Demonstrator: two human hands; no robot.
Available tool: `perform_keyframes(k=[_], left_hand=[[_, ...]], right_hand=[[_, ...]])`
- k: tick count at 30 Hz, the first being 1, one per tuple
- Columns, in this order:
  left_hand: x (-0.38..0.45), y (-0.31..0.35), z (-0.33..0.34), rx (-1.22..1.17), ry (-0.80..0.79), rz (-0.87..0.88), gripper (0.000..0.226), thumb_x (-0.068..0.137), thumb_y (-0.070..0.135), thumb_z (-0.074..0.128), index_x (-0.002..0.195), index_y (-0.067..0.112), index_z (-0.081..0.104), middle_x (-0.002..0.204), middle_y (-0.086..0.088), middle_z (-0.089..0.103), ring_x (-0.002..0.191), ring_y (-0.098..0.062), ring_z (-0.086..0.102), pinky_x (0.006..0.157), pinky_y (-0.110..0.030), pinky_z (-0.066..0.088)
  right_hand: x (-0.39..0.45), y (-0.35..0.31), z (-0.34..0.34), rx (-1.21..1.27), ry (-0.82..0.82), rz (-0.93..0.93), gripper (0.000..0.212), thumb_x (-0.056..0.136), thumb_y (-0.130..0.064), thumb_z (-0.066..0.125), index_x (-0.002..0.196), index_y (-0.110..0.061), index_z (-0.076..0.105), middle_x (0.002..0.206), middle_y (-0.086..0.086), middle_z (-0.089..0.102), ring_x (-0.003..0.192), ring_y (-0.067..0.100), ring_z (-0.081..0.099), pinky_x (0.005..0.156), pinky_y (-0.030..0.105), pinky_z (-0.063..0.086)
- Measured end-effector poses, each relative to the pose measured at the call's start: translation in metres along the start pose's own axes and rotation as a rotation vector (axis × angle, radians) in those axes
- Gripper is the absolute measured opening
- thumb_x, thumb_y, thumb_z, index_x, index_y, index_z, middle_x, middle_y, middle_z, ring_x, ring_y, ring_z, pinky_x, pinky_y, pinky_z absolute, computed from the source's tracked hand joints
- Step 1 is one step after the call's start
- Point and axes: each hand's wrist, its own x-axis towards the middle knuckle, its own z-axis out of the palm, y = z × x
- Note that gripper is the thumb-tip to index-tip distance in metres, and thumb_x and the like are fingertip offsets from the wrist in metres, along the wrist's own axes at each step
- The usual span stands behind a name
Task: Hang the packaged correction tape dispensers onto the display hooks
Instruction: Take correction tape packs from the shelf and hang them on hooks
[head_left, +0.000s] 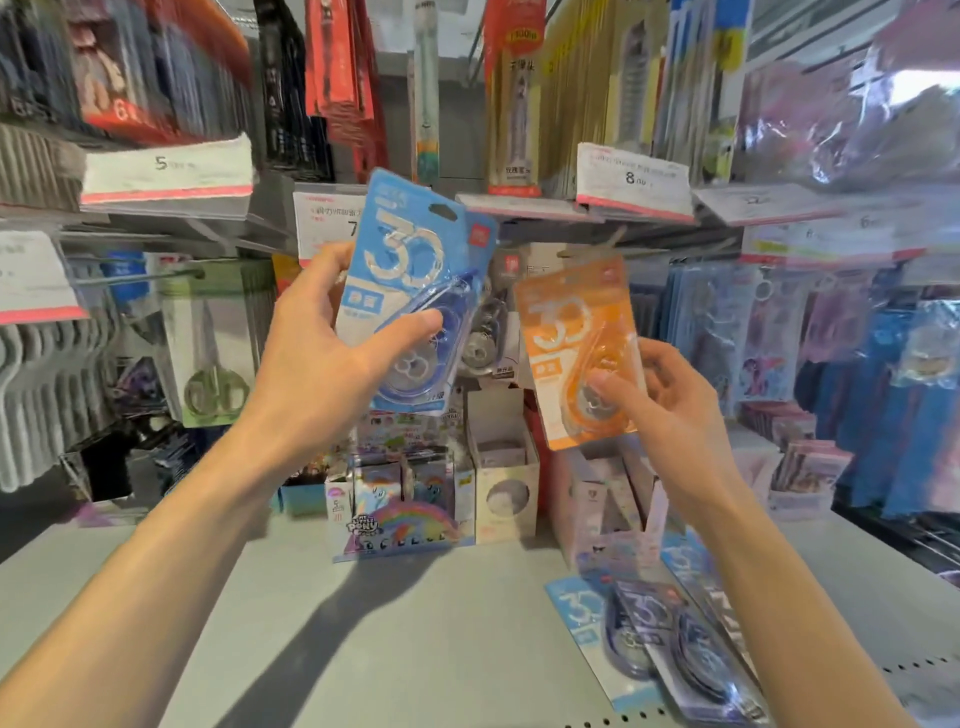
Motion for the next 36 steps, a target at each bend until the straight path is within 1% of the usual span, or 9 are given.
perform_keyframes(k=[9,14,16,20,23,26,29,33,36], left_hand=[[0.003,-0.01,0.002,0.003,0.013,-0.002,0.041,0.084,0.02,0.081,0.115,0.033,0.059,0.107,0.026,0.075,0.097,0.001,0.073,0.077,-0.015,0.056],[0.005,-0.011,0.002,0.007,0.031,-0.003,0.042,0.082,0.025,0.081,0.116,0.036,0.058,0.111,0.022,0.075,0.099,-0.002,0.073,0.079,-0.019,0.057],[0.005,-0.011,0.002,0.007,0.035,-0.003,0.042,0.081,0.028,0.08,0.116,0.037,0.058,0.111,0.021,0.075,0.099,-0.003,0.074,0.078,-0.019,0.058],[0.003,-0.012,0.002,0.016,0.031,-0.006,0.042,0.083,0.028,0.08,0.117,0.037,0.058,0.111,0.022,0.075,0.099,-0.003,0.074,0.077,-0.018,0.057],[0.0,-0.015,0.001,0.012,0.031,-0.025,0.041,0.083,0.026,0.081,0.116,0.037,0.059,0.111,0.021,0.075,0.099,-0.004,0.074,0.076,-0.017,0.057],[-0.002,-0.018,0.0,0.016,0.032,-0.045,0.042,0.082,0.024,0.083,0.116,0.034,0.059,0.109,0.02,0.076,0.098,-0.004,0.075,0.076,-0.018,0.058],[-0.005,-0.021,0.002,0.008,0.03,-0.066,0.042,0.082,0.019,0.084,0.115,0.03,0.06,0.108,0.02,0.076,0.097,-0.004,0.075,0.075,-0.018,0.058],[-0.008,-0.022,0.005,-0.014,0.023,-0.093,0.041,0.08,0.022,0.083,0.112,0.033,0.06,0.106,0.02,0.077,0.096,-0.005,0.075,0.073,-0.018,0.058],[-0.011,-0.025,0.01,-0.033,0.004,-0.124,0.04,0.08,0.023,0.082,0.11,0.035,0.06,0.105,0.02,0.077,0.093,-0.005,0.076,0.072,-0.019,0.059]], right_hand=[[0.043,0.0,0.041,-0.114,-0.068,-0.054,0.021,0.091,-0.027,0.077,0.109,-0.03,0.068,0.099,-0.009,0.078,0.09,0.0,0.073,0.073,0.013,0.054],[0.053,0.007,0.046,-0.126,-0.083,-0.053,0.029,0.088,-0.035,0.076,0.115,-0.034,0.066,0.114,-0.009,0.076,0.105,0.007,0.072,0.087,0.027,0.056],[0.056,0.012,0.049,-0.129,-0.082,-0.041,0.036,0.087,-0.036,0.074,0.121,-0.028,0.067,0.111,-0.012,0.077,0.102,0.003,0.071,0.082,0.021,0.054],[0.066,0.029,0.064,-0.162,-0.064,0.0,0.01,0.09,-0.037,0.074,0.095,-0.039,0.066,0.08,-0.031,0.074,0.079,-0.015,0.068,0.061,0.003,0.047],[0.075,0.043,0.08,-0.182,-0.058,0.033,0.013,0.092,-0.045,0.074,0.094,-0.036,0.065,0.088,-0.018,0.074,0.078,-0.012,0.068,0.065,0.01,0.046],[0.081,0.052,0.091,-0.219,-0.049,0.093,0.039,0.092,-0.053,0.072,0.114,-0.021,0.068,0.1,-0.004,0.075,0.092,0.011,0.07,0.08,0.032,0.052],[0.08,0.049,0.087,-0.325,-0.09,0.104,0.029,0.095,-0.052,0.067,0.11,-0.026,0.07,0.083,-0.019,0.068,0.078,0.008,0.069,0.063,0.024,0.05],[0.065,0.045,0.071,-0.355,-0.083,0.084,0.028,0.099,-0.034,0.063,0.122,-0.021,0.072,0.1,-0.001,0.079,0.092,0.023,0.074,0.089,0.042,0.06],[0.045,0.038,0.055,-0.305,-0.043,0.019,0.024,0.095,-0.037,0.068,0.116,-0.025,0.071,0.094,-0.004,0.075,0.082,0.009,0.071,0.082,0.032,0.062]])
